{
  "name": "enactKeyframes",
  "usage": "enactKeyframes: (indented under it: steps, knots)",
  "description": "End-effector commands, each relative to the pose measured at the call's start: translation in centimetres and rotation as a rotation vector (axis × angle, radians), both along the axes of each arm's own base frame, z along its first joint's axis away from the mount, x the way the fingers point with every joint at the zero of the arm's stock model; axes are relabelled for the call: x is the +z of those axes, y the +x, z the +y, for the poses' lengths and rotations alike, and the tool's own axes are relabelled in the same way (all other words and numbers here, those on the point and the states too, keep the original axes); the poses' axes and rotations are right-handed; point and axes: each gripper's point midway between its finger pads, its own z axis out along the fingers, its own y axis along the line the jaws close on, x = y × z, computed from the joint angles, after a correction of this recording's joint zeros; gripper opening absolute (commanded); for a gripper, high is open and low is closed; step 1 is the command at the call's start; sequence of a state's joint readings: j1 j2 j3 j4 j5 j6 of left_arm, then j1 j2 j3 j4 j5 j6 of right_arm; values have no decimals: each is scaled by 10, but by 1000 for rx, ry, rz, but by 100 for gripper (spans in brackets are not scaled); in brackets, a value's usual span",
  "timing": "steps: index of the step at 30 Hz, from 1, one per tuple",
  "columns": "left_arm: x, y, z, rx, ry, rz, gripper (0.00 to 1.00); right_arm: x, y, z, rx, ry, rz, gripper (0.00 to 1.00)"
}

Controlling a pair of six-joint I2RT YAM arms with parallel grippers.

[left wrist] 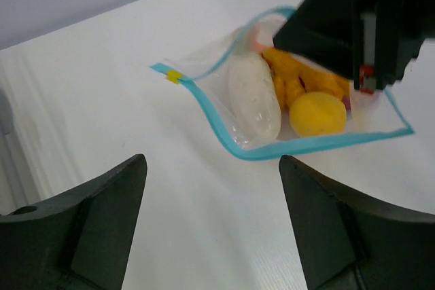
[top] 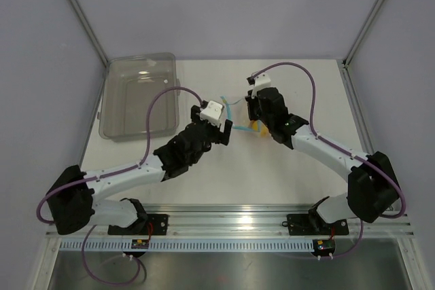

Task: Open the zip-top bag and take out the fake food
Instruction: Open the zipper of the food storage bag at the center of the board.

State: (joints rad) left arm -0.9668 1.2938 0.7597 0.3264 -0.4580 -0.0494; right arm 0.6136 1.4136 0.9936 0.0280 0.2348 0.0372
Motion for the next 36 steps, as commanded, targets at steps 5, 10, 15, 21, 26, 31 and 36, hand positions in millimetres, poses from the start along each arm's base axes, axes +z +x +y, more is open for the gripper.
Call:
enactKeyframes:
  steps: [5,10,15,21,26,31,36]
  knots:
    - [61,-7,59,209,-213,4,91,-32,-9,52,112,60,82,0]
    - [74,-11,72,218,-243,-11,95,-46,-10,62,110,-11,109,0]
    - [44,-9,70,218,-186,33,96,-39,-15,66,84,-64,78,0]
    - [19,-6,72,229,-163,94,99,-33,-19,81,16,-174,-31,6]
    - [0,-6,74,205,-247,146,99,-31,-17,85,-10,-141,-40,7]
    - [-6,-2,64,161,-281,134,98,-22,-20,83,-28,-59,-60,1]
    - [-7,-8,54,56,-316,53,94,-18,-22,86,-25,-30,-48,0]
